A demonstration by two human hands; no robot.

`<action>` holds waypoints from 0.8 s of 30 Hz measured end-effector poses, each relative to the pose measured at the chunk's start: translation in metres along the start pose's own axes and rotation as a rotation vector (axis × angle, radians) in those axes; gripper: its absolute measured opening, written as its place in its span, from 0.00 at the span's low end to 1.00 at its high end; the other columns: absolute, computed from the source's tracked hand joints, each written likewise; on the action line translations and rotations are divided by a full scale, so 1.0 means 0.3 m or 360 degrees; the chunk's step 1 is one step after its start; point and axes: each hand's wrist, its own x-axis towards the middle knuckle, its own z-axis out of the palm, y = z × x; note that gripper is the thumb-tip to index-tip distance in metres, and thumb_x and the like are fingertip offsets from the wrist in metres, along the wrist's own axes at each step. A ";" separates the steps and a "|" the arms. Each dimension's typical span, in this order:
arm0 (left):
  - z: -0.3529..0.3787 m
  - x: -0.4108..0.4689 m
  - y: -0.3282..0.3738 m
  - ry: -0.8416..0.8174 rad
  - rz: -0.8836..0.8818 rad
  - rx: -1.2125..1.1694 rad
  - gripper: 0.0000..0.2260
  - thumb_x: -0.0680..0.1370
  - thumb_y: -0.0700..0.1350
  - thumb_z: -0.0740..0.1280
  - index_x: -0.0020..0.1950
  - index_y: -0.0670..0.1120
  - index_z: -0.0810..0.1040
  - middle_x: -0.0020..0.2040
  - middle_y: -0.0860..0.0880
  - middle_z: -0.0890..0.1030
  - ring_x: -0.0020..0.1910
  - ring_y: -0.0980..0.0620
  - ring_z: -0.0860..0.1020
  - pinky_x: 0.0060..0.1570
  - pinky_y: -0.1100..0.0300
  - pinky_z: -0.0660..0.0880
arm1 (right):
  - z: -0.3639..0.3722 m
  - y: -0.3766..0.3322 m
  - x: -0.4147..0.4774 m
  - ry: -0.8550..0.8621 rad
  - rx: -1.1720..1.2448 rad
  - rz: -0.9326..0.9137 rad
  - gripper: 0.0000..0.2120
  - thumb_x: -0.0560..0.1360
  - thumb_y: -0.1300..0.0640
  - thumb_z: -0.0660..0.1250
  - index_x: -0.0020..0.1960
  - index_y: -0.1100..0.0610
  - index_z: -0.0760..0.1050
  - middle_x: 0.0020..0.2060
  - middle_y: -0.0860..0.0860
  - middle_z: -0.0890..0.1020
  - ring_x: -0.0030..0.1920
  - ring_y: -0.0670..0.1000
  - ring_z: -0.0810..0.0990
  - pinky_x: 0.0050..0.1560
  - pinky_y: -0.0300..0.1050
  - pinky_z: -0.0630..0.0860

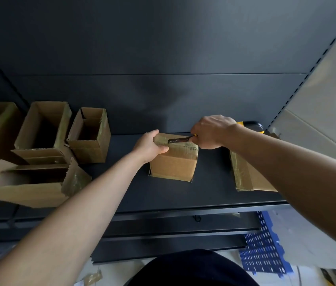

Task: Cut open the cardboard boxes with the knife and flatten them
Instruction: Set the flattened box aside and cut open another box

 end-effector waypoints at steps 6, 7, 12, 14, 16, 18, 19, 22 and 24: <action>-0.002 -0.005 0.011 -0.0029 0.0041 0.0075 0.34 0.76 0.43 0.70 0.77 0.48 0.58 0.77 0.47 0.60 0.75 0.47 0.60 0.72 0.52 0.60 | -0.044 -0.040 0.014 -0.0184 -0.0098 0.0060 0.12 0.77 0.53 0.55 0.53 0.52 0.76 0.43 0.48 0.75 0.42 0.54 0.75 0.34 0.42 0.68; -0.002 -0.007 0.010 -0.0031 0.0047 0.0088 0.33 0.76 0.43 0.70 0.77 0.47 0.58 0.77 0.47 0.60 0.75 0.47 0.60 0.72 0.52 0.60 | -0.055 -0.044 0.010 -0.0214 -0.0127 0.0077 0.11 0.77 0.54 0.55 0.53 0.52 0.75 0.43 0.48 0.75 0.41 0.53 0.75 0.34 0.43 0.68; 0.000 -0.009 0.013 -0.0027 0.0046 0.0087 0.33 0.77 0.43 0.69 0.78 0.48 0.57 0.77 0.48 0.60 0.75 0.48 0.59 0.72 0.51 0.60 | -0.090 -0.077 -0.007 -0.0191 -0.0308 0.0099 0.04 0.76 0.58 0.58 0.48 0.54 0.71 0.39 0.49 0.73 0.39 0.52 0.73 0.28 0.42 0.64; 0.002 -0.009 0.013 -0.0023 0.0035 0.0096 0.33 0.77 0.43 0.69 0.78 0.48 0.57 0.77 0.48 0.60 0.75 0.48 0.59 0.72 0.51 0.60 | -0.085 -0.084 -0.019 -0.0185 -0.0337 0.0070 0.04 0.77 0.58 0.57 0.48 0.54 0.71 0.37 0.49 0.71 0.37 0.51 0.72 0.28 0.42 0.64; 0.001 -0.003 0.014 -0.0027 0.0030 0.0101 0.33 0.76 0.43 0.70 0.78 0.48 0.57 0.77 0.48 0.60 0.75 0.47 0.59 0.72 0.50 0.61 | -0.082 -0.062 -0.039 -0.0218 -0.0339 0.0085 0.05 0.77 0.58 0.56 0.48 0.54 0.71 0.37 0.49 0.70 0.35 0.50 0.71 0.31 0.42 0.66; 0.001 -0.002 0.016 -0.0026 0.0011 0.0102 0.33 0.76 0.43 0.70 0.78 0.48 0.57 0.77 0.48 0.59 0.75 0.47 0.60 0.72 0.50 0.61 | -0.085 -0.034 -0.064 -0.0247 -0.0375 0.0140 0.05 0.77 0.57 0.56 0.49 0.53 0.70 0.40 0.49 0.71 0.39 0.52 0.72 0.37 0.45 0.69; 0.001 0.000 0.016 -0.0025 0.0008 0.0109 0.33 0.76 0.43 0.70 0.78 0.48 0.57 0.77 0.48 0.59 0.75 0.47 0.60 0.72 0.50 0.61 | -0.082 -0.027 -0.076 -0.0252 -0.0405 0.0154 0.06 0.77 0.57 0.56 0.50 0.53 0.71 0.42 0.49 0.71 0.41 0.53 0.72 0.38 0.45 0.69; 0.005 0.003 0.017 -0.0019 0.0005 0.0113 0.33 0.77 0.43 0.70 0.78 0.48 0.57 0.77 0.47 0.59 0.75 0.46 0.60 0.72 0.51 0.60 | -0.043 -0.033 -0.085 -0.0241 -0.0488 0.0128 0.10 0.78 0.57 0.57 0.55 0.52 0.74 0.45 0.49 0.73 0.43 0.53 0.72 0.36 0.43 0.67; 0.005 0.008 0.009 -0.0025 -0.0019 0.0092 0.33 0.77 0.43 0.70 0.78 0.49 0.57 0.77 0.48 0.60 0.74 0.46 0.61 0.72 0.49 0.61 | -0.032 -0.033 -0.088 -0.0292 -0.0410 0.0137 0.10 0.78 0.57 0.56 0.54 0.53 0.74 0.44 0.49 0.72 0.43 0.53 0.73 0.38 0.44 0.69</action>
